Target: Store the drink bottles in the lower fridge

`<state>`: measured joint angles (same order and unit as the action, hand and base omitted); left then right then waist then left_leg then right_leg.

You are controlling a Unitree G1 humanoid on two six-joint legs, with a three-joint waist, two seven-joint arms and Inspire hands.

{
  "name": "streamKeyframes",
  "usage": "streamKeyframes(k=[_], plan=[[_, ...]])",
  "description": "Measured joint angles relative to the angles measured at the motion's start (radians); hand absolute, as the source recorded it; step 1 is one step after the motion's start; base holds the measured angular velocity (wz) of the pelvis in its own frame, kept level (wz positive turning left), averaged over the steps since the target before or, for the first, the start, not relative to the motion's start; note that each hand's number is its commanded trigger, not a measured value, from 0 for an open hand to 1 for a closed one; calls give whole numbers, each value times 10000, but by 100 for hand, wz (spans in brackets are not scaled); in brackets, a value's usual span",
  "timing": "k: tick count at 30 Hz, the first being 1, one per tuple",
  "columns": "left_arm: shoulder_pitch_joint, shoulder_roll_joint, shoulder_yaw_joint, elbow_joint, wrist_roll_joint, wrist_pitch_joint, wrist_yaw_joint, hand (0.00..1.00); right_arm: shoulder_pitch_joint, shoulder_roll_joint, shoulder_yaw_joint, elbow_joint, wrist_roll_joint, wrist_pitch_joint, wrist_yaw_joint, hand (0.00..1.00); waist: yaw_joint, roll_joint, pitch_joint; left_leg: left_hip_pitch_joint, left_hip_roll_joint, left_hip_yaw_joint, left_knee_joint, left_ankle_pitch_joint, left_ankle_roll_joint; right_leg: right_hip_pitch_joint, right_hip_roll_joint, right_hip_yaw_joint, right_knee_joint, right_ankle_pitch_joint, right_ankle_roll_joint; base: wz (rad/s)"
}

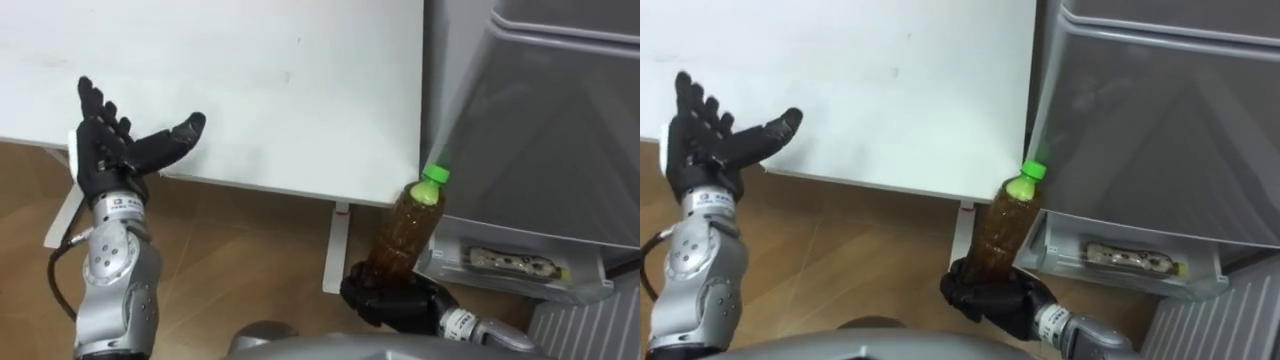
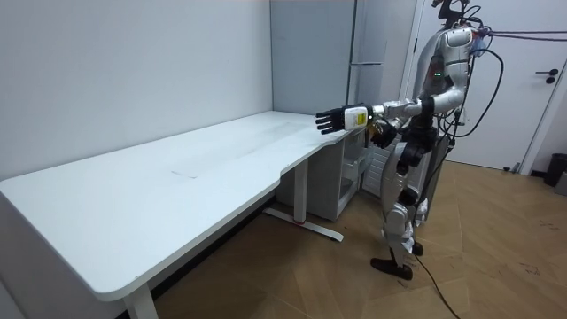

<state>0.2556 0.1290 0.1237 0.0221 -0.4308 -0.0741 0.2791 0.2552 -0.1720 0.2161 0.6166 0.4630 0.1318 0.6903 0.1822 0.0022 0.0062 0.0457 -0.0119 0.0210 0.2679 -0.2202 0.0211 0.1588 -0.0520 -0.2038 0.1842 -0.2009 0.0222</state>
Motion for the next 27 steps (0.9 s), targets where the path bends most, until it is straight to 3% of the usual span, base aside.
streamKeyframes(k=[8, 14, 27], plan=[[313, 10, 321, 417, -860, -76, 1042, 0, 0, 2, -27, -29, 49, -1, -254, 100, 136, -4, -4, 11, -38, -98, 52, 12, -16, 186, 0, -165, -195, 1, -6, 5], [331, 1, 506, 1866, -884, -219, 1327, 0, 56, 19, -11, -26, 25, -35, -253, 100, 170, -12, 14, 146, -55, -110, -10, 11, -19, 348, 12, -184, -351, 1, -5, 2], [640, -29, 462, 2281, -859, -228, 1715, 0, 228, 21, -25, -4, 39, -99, -273, 100, 123, -37, -5, 114, -77, -214, -15, 9, -20, 325, -12, -240, -346, -6, 4, 0]])
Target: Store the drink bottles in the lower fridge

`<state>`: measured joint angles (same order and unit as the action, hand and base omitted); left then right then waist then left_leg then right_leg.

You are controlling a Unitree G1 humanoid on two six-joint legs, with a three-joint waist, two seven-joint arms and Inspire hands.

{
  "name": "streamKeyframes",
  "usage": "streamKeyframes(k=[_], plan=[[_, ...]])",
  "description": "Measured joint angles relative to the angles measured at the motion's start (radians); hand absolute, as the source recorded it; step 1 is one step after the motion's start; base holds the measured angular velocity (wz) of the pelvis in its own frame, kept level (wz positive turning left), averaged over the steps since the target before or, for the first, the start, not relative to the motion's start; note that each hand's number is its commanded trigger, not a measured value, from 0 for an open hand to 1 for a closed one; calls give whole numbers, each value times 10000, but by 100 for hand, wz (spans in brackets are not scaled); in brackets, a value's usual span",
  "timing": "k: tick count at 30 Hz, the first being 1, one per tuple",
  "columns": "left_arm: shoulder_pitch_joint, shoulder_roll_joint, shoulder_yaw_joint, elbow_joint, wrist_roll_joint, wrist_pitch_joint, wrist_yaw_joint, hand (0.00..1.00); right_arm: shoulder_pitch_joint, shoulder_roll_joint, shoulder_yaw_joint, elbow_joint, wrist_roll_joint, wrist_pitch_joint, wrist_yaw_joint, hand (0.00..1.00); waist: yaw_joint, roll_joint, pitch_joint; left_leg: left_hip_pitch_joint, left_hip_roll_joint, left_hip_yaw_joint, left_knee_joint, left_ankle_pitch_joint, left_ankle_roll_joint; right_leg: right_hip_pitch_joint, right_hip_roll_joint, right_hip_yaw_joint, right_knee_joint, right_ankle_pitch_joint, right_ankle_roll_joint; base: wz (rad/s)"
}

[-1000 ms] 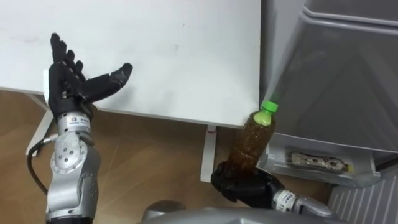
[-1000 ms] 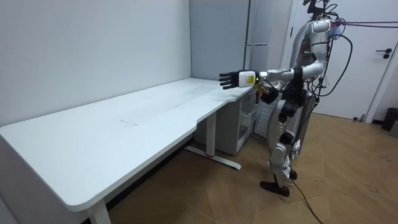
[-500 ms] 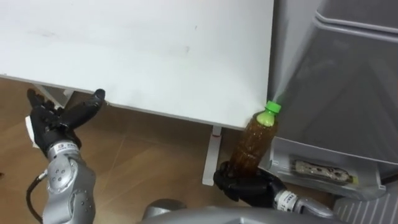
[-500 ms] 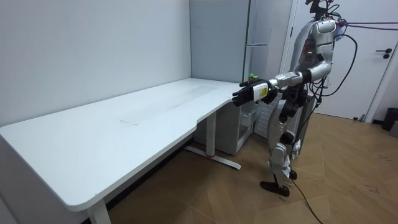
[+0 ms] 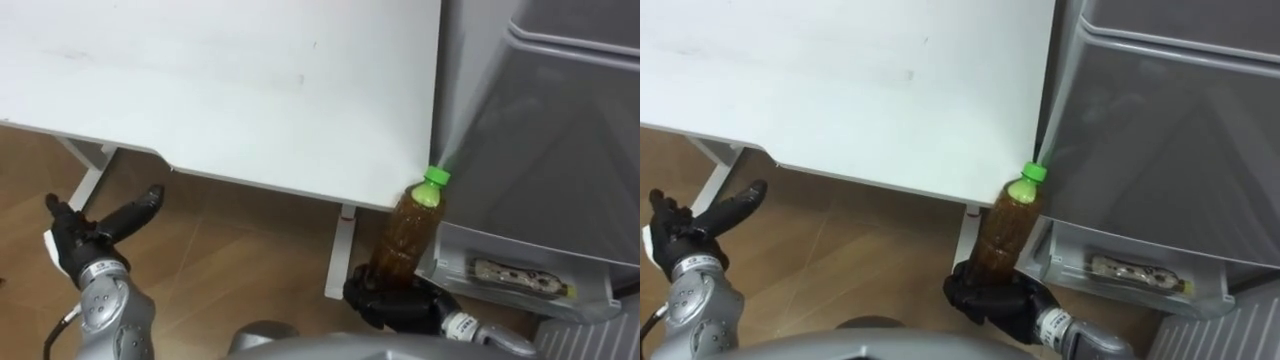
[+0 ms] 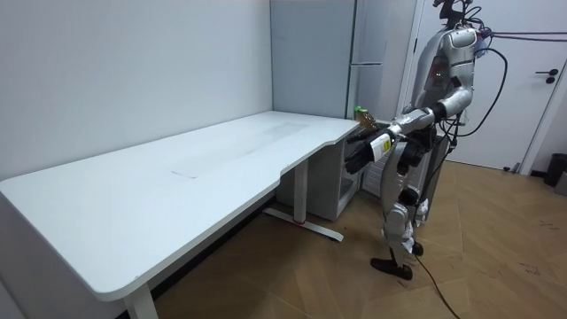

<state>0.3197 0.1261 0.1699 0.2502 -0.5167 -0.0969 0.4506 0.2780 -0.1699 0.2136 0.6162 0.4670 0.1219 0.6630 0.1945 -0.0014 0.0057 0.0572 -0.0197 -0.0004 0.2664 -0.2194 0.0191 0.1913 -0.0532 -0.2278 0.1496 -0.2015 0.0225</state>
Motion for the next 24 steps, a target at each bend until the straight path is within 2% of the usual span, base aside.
streamKeyframes(k=[8, 12, 16, 21, 24], plan=[[38, 0, -213, 1405, 7, 3, 35, 0, -2, 35, 1, 89, 2, 11, -85, 100, -14, -102, -5, 39, -7, 11, -9, 0, 3, 35, -9, 24, 14, -3, 3, 0], [46, 93, -818, 2311, 208, 44, -157, 0, 3, 42, 55, 471, 344, 14, -81, 100, -112, -81, 5, -22, -18, -16, 27, -2, 5, 72, -8, -33, 4, -3, 6, 5], [43, 45, -1528, 3302, 811, 70, -645, 0, 8, 54, 131, 914, 814, 7, -215, 100, -269, -73, 12, -146, 0, 6, 76, -4, -1, -22, 15, -7, -31, -5, 5, 0], [14, 93, -1820, 3843, 1742, 130, -1432, 0, -41, -13, 193, 1160, 827, -5, -483, 100, -362, -86, 8, -372, -13, -5, 70, 0, 1, -167, 28, -16, -115, 14, 2, 0], [-58, 146, -1899, 4501, 2297, 329, -1975, 0, -183, -103, 485, 1160, 825, -24, -487, 100, -545, -109, 12, -381, -27, -24, 10, 0, 2, -178, 15, -53, -93, 16, 3, 1]])
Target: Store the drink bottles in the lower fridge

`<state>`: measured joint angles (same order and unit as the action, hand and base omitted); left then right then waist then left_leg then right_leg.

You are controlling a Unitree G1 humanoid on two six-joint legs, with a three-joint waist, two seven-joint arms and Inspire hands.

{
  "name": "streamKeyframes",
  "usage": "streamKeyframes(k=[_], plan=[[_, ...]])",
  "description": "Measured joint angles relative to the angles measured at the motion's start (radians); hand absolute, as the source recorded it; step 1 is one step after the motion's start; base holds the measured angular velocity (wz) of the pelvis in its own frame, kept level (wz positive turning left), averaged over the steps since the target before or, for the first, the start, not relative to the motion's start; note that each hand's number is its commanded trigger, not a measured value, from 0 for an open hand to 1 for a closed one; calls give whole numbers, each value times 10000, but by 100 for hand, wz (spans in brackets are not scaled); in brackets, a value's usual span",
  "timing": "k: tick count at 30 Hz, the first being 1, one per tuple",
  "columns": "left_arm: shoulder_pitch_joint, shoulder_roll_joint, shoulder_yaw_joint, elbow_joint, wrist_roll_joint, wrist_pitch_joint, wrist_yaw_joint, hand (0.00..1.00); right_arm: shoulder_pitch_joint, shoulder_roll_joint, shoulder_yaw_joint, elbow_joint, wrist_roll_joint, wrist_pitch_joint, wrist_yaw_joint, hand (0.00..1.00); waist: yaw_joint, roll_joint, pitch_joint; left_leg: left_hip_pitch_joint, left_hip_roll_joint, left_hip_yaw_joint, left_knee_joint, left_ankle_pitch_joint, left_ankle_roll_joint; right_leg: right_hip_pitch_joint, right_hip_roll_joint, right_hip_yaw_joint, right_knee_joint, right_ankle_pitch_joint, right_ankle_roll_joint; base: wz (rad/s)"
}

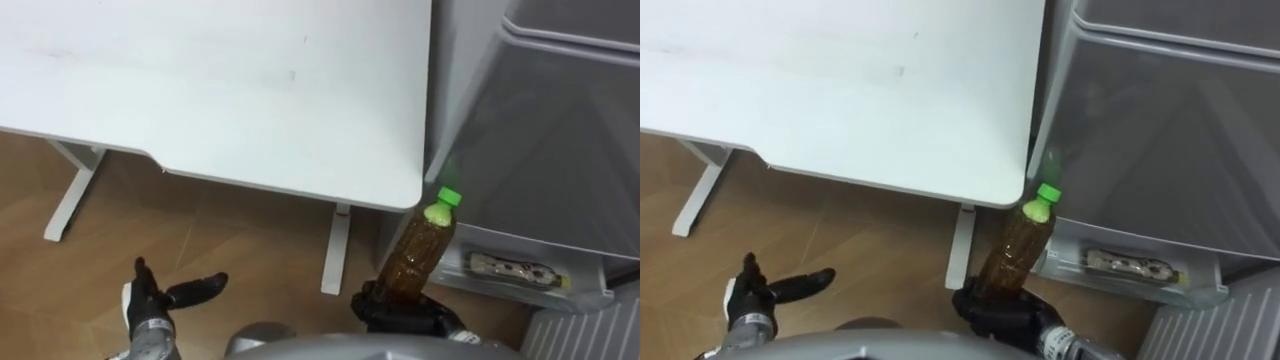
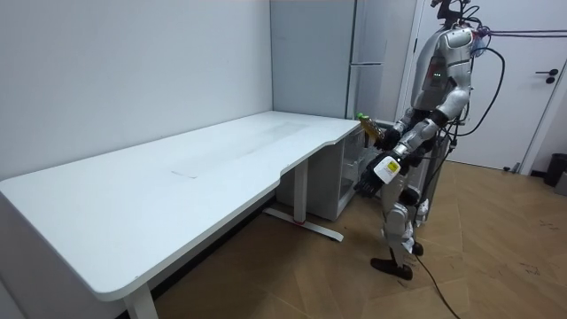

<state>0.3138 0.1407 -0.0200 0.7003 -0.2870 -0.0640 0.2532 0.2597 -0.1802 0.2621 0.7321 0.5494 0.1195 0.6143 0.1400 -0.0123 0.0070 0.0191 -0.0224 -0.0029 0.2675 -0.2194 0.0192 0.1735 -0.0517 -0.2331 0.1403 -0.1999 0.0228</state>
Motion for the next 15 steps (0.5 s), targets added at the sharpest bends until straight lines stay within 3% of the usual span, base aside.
streamKeyframes(k=[4, 8, 15], plan=[[-56, 40, -390, 620, 156, 233, -793, 0, -94, -30, 124, 123, -1, -107, 70, 100, -84, -15, 14, 6, 4, 22, -47, 0, 1, -25, -1, 27, -5, 2, 0, -2], [-248, 61, -467, 1420, 197, 233, -1396, 0, -367, 21, 166, 590, 64, -279, 230, 100, -251, -39, 33, -141, 24, 5, 16, 3, -2, -168, 2, -15, 98, 10, -12, 0], [-406, 188, -375, 1692, 589, 232, -1999, 0, -507, 41, 228, 1037, 634, -401, 220, 100, -288, -38, 25, -145, 22, -15, 48, 5, -1, -160, 0, -26, 142, 17, -20, 0]])
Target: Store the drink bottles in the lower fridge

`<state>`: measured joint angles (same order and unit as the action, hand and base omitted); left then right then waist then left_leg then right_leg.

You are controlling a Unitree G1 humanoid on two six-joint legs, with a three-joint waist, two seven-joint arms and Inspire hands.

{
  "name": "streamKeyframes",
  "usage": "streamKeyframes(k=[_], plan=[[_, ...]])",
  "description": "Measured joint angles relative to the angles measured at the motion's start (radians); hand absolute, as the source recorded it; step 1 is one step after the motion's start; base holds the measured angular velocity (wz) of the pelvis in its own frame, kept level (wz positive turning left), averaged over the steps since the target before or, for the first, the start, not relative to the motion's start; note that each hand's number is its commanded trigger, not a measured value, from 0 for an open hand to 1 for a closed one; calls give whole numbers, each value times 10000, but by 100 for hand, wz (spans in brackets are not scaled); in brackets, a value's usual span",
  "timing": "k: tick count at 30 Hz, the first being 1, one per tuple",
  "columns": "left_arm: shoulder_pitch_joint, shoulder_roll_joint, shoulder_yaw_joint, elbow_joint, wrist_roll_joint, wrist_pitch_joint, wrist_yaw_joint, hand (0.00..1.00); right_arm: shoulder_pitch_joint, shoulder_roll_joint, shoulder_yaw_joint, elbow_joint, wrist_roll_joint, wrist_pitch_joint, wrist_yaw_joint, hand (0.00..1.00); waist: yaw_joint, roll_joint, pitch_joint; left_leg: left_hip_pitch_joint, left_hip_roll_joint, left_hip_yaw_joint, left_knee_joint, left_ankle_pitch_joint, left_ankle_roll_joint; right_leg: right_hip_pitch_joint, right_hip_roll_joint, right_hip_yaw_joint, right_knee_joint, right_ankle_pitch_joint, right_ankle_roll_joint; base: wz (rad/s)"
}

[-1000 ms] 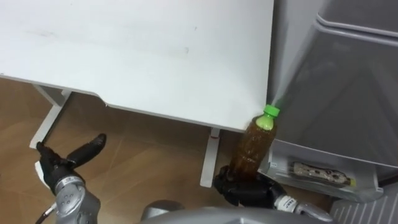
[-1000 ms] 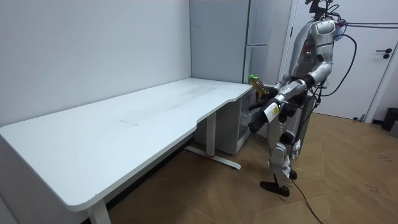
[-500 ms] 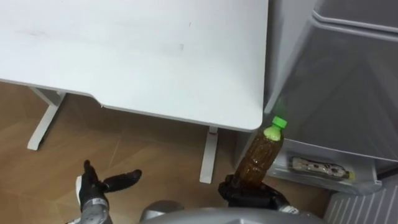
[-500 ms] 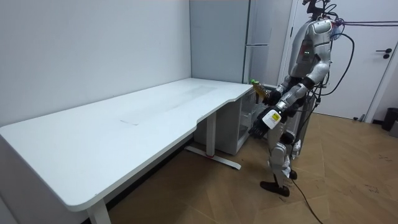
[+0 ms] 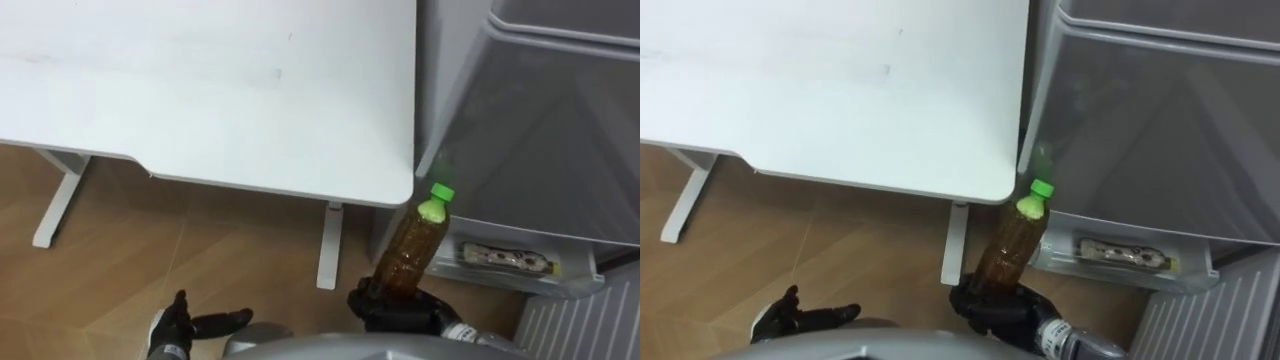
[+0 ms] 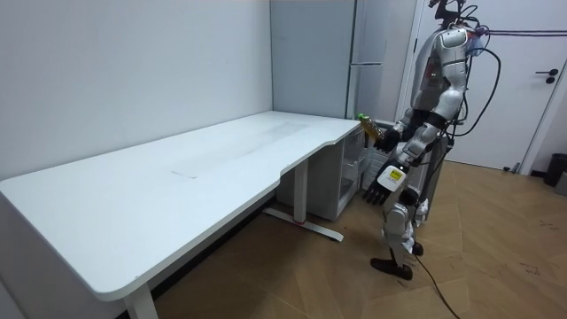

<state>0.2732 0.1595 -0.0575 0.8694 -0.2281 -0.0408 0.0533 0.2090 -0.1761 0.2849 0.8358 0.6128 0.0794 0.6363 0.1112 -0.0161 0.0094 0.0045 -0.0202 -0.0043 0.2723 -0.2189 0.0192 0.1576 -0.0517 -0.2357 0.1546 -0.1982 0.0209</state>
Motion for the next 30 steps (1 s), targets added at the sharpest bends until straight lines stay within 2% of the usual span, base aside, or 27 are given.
streamKeyframes(k=[5, 8, 12, 19, 26, 28, 30], plan=[[-62, 102, -13, 86, 71, 48, -359, 0, 5, -7, -25, 331, 1130, -23, -11, 100, -36, 27, -23, -23, 0, -2, -1, 1, -2, -36, 5, 18, 6, 3, -4, 0], [-56, 117, 10, 146, 70, 70, -473, 0, -23, 3, -123, 639, 1822, 5, -32, 100, -69, 26, -102, -84, -5, 25, -11, 32, -6, -115, 7, 101, -8, 1, -3, -3], [-74, 125, 111, 198, 71, 69, -648, 0, -129, 29, -222, 956, 2204, -3, -151, 100, -122, 1, -111, -85, -3, 68, -59, 43, -3, -153, 6, 107, -16, 2, -3, -1], [-224, 151, 95, 576, 60, 46, -644, 0, -332, 15, -238, 1486, 3164, -21, -808, 100, -266, -6, -62, -64, 6, 74, -74, 41, -5, -140, 8, 97, -4, 7, -4, 0], [-434, 142, 22, 1003, 51, 38, -604, 0, -340, -99, -343, 1713, 4067, 23, -1363, 100, -277, 139, -34, 21, 29, 158, -170, 40, -7, -132, 12, 141, -9, 8, -4, -3], [-458, 99, 4, 1036, 51, 38, -573, 0, -341, -149, -348, 1712, 4097, 27, -1418, 100, -268, 164, 12, 43, 37, 205, -209, 40, -8, -139, 14, 173, -12, 8, -4, -5], [-466, 95, -25, 1038, 63, 41, -560, 0, -349, -166, -351, 1711, 4196, 25, -1436, 100, -278, 232, 5, 65, 40, 223, -240, 40, -9, -136, 15, 194, -15, 8, -4, -3]])
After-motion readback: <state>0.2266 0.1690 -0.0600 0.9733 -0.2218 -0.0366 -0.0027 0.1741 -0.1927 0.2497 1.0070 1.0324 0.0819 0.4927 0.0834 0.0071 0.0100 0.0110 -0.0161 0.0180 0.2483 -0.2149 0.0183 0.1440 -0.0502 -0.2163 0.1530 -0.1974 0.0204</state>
